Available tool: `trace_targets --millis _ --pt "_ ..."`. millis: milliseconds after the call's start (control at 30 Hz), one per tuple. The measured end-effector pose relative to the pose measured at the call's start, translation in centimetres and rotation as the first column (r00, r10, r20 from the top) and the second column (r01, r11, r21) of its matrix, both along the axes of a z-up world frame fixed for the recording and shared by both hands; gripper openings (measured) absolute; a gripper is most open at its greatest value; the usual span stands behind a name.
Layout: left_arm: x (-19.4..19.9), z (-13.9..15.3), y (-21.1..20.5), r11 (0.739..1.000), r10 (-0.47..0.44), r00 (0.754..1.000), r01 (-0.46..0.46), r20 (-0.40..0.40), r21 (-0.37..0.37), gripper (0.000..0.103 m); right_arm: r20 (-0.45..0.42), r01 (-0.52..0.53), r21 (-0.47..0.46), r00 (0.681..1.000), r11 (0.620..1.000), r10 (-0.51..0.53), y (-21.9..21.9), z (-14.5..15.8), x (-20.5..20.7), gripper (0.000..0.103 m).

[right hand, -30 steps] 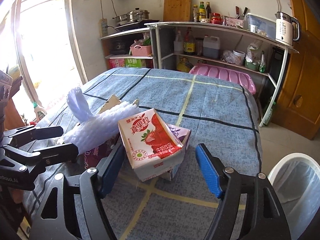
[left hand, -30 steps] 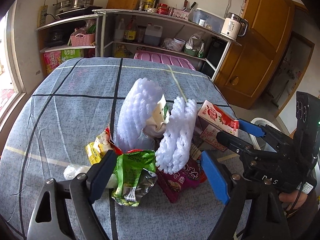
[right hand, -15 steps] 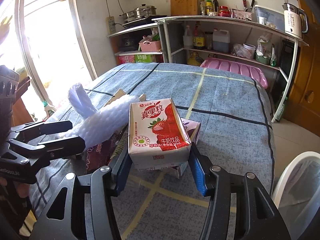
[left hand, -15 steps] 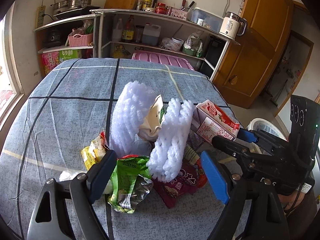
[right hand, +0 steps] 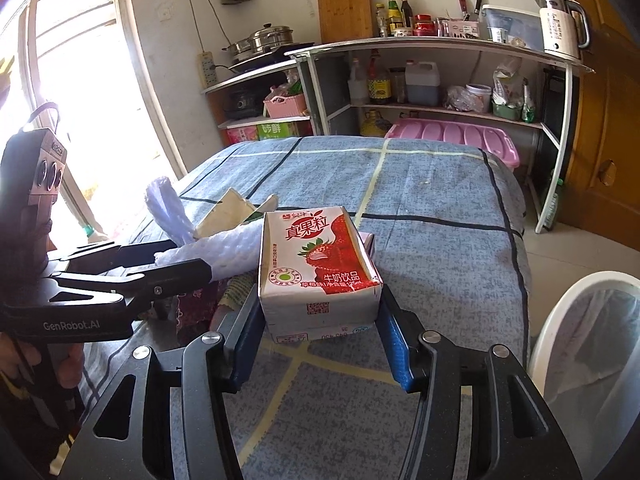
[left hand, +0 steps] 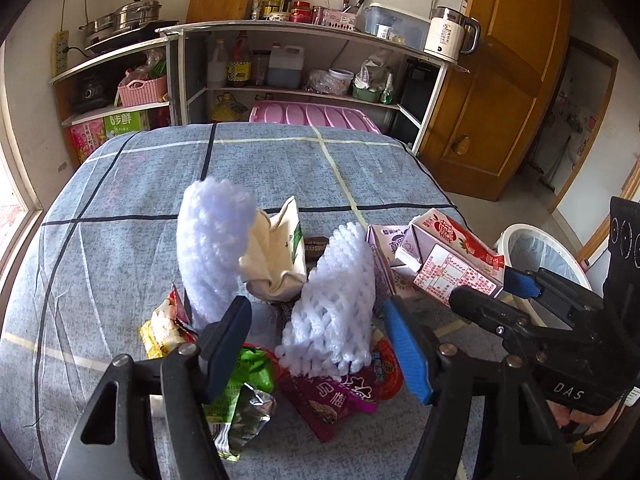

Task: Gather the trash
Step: 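Grasp the strawberry milk carton with the right gripper while the left gripper grasps a white foam net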

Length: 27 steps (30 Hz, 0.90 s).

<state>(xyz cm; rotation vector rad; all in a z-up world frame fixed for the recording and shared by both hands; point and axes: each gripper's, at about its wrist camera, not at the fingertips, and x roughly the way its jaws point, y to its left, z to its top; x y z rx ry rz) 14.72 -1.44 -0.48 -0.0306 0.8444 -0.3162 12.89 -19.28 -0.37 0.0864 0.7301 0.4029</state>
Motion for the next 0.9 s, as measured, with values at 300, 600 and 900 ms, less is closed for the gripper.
trace_targets --millis 300,600,900 --pt "0.3 -0.9 -1.8 0.998 -0.047 0.998 0.048 -0.03 0.042 0.037 -0.006 0.017 0.026 1.0 1.0 -0.017 -0.9 -0.3 -0.3 0.054" --pt "-0.4 -0.7 -2.0 1.0 -0.029 1.0 0.029 -0.003 -0.001 0.031 0.002 0.04 0.055 0.999 0.998 -0.041 -1.7 -0.3 -0.7 0.054" --pt "-2.0 1.5 -1.7 0.999 -0.007 0.997 0.009 0.08 -0.036 0.031 0.04 0.076 0.087 0.996 0.993 -0.08 -2.6 0.7 -1.9 0.054"
